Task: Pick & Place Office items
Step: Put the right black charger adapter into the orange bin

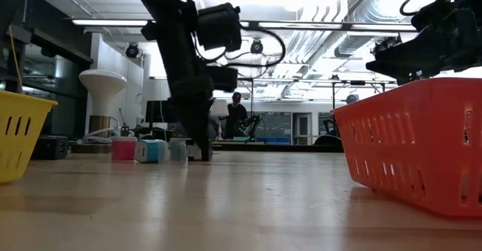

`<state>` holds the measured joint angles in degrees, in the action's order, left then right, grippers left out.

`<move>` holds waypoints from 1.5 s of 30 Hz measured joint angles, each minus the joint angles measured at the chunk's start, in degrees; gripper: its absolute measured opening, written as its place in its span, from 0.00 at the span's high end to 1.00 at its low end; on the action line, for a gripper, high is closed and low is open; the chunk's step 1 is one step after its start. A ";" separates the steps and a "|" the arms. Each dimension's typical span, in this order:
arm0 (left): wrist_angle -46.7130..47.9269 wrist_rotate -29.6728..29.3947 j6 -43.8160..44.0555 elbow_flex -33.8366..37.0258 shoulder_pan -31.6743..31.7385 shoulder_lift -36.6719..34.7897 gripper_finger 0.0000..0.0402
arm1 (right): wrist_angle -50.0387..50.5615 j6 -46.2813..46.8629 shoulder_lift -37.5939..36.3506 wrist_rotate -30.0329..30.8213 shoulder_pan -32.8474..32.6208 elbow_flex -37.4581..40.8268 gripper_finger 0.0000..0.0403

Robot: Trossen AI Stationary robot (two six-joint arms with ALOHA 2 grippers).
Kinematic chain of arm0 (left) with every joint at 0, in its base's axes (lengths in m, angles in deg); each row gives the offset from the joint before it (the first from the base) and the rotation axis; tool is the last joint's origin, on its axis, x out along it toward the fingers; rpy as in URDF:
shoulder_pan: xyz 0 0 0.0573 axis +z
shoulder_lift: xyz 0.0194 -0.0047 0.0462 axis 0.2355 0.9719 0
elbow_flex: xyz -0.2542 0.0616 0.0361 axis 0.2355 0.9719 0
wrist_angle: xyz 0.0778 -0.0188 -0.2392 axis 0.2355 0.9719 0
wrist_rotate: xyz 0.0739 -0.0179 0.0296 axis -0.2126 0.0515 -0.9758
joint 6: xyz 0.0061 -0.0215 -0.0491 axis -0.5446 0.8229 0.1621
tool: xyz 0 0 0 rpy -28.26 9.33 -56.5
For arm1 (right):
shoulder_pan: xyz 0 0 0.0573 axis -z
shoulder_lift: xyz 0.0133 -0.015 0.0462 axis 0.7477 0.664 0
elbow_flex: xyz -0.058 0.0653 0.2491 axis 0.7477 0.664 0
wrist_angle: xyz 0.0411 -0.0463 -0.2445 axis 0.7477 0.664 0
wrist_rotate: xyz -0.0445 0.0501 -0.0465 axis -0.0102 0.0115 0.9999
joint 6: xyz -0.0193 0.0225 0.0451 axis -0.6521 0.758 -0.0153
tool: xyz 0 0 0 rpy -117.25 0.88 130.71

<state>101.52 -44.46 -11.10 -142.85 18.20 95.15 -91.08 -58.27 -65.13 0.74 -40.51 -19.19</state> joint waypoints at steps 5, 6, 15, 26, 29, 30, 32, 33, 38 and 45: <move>-0.27 0.46 0.31 0.03 0.02 0.55 0.49 | -0.09 0.00 0.01 0.00 0.01 0.00 0.52; -0.05 0.53 0.58 0.09 0.00 0.61 0.49 | -0.09 -0.02 0.02 -0.01 0.02 0.00 0.52; -0.44 0.90 1.51 0.05 0.00 1.01 0.57 | -0.20 0.00 0.01 0.00 0.01 -0.01 0.52; -0.44 0.92 1.49 0.05 0.00 0.98 0.62 | -0.24 0.00 0.00 0.00 0.02 0.00 0.52; -0.44 0.94 1.49 0.05 0.00 0.98 0.62 | -0.26 0.00 0.01 0.00 0.02 0.01 0.52; -0.46 0.94 1.49 0.05 0.00 0.98 0.62 | -0.26 0.00 0.00 0.00 0.00 -0.01 0.52; -0.70 0.95 1.49 0.05 0.00 0.98 0.63 | -0.26 0.00 0.00 0.00 0.02 0.01 0.52; -1.07 0.98 1.49 0.05 0.00 0.98 0.63 | -0.26 0.00 0.00 0.00 0.00 -0.01 0.52; -4.72 1.80 -0.71 -0.10 0.00 0.69 0.63 | -0.27 0.00 0.00 0.00 0.00 0.00 0.52; -12.34 2.85 -4.40 -0.95 -0.31 -1.58 0.63 | -0.26 -0.01 0.02 0.00 0.02 -0.01 0.52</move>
<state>89.18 -41.61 -15.50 -143.80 17.89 93.57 -91.34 -58.28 -65.11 0.74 -40.49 -19.20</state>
